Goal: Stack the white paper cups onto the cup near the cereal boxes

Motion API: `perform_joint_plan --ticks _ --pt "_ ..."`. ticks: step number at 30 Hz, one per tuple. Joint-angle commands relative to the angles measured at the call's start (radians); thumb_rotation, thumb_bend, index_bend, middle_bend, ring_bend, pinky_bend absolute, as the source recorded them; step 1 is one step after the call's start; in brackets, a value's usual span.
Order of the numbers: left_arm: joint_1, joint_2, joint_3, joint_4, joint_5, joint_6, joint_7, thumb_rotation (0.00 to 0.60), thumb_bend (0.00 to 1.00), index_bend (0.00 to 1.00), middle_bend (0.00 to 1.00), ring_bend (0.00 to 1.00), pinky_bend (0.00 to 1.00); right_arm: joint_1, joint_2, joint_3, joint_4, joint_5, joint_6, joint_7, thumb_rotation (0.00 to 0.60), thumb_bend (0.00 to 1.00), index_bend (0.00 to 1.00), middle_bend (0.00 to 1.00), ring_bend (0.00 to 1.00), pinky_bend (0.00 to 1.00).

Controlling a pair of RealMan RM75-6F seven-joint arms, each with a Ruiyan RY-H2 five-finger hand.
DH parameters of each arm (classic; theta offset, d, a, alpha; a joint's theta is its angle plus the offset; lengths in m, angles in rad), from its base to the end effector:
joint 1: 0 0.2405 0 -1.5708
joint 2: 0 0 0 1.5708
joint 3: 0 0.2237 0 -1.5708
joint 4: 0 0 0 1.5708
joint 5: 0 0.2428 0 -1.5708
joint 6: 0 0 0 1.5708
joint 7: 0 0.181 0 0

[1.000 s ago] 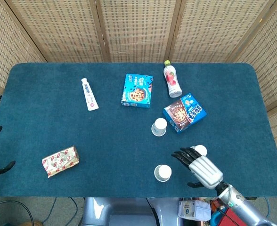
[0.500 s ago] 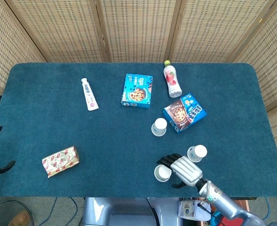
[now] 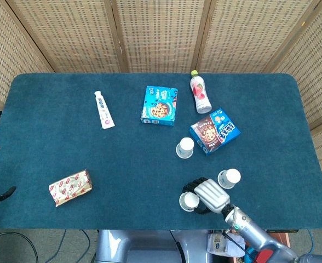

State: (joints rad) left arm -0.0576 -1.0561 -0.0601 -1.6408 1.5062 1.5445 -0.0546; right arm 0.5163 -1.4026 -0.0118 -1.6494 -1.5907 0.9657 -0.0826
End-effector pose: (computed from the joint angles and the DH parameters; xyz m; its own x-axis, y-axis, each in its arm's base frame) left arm -0.2945 0.2124 0.1420 0.3757 -0.0587 0.9249 0.9266 0.0050 -0.3761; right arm -0.1449 -0.2487 -0.0684 0.4278 -0.4181 0.8013 -0.8242 -0.5445 0.1559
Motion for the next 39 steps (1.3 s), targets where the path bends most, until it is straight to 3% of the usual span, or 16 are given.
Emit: perform_joint_plan --ticks 1,13,18,23,30,39 --pt "-0.001 0.0 0.0 0.0 -0.001 -0.001 -0.001 0.6 0.17 0.0 0.0 0.0 0.0 0.0 -0.006 0.002 0.004 0.002 0.006 0.0 0.6 0.4 0.42 0.51 0.41 0.4" --pt "-0.001 -0.001 0.0 0.0 -0.003 -0.003 0.0 0.6 0.17 0.0 0.0 0.0 0.0 -0.001 0.009 0.01 -0.033 -0.014 0.059 0.022 0.6 0.44 0.45 0.53 0.43 0.41" --pt "-0.004 -0.001 -0.001 -0.001 -0.007 -0.011 0.003 0.6 0.17 0.0 0.0 0.0 0.0 0.013 0.067 0.083 -0.11 -0.015 0.122 0.028 0.6 0.44 0.45 0.53 0.43 0.41" --pt "-0.005 -0.003 -0.001 -0.001 -0.009 -0.013 0.008 0.6 0.17 0.0 0.0 0.0 0.0 0.054 0.13 0.204 -0.167 0.096 0.115 -0.021 0.6 0.44 0.45 0.53 0.43 0.41" --pt "-0.01 -0.008 -0.006 -0.002 -0.019 -0.02 0.019 0.6 0.17 0.0 0.0 0.0 0.0 0.13 0.141 0.335 -0.122 0.36 0.044 -0.135 0.6 0.44 0.45 0.52 0.43 0.41" --pt "-0.024 -0.015 -0.019 0.0 -0.058 -0.052 0.04 0.6 0.17 0.0 0.0 0.0 0.0 0.203 0.082 0.36 0.001 0.56 -0.035 -0.17 0.6 0.44 0.45 0.52 0.43 0.41"
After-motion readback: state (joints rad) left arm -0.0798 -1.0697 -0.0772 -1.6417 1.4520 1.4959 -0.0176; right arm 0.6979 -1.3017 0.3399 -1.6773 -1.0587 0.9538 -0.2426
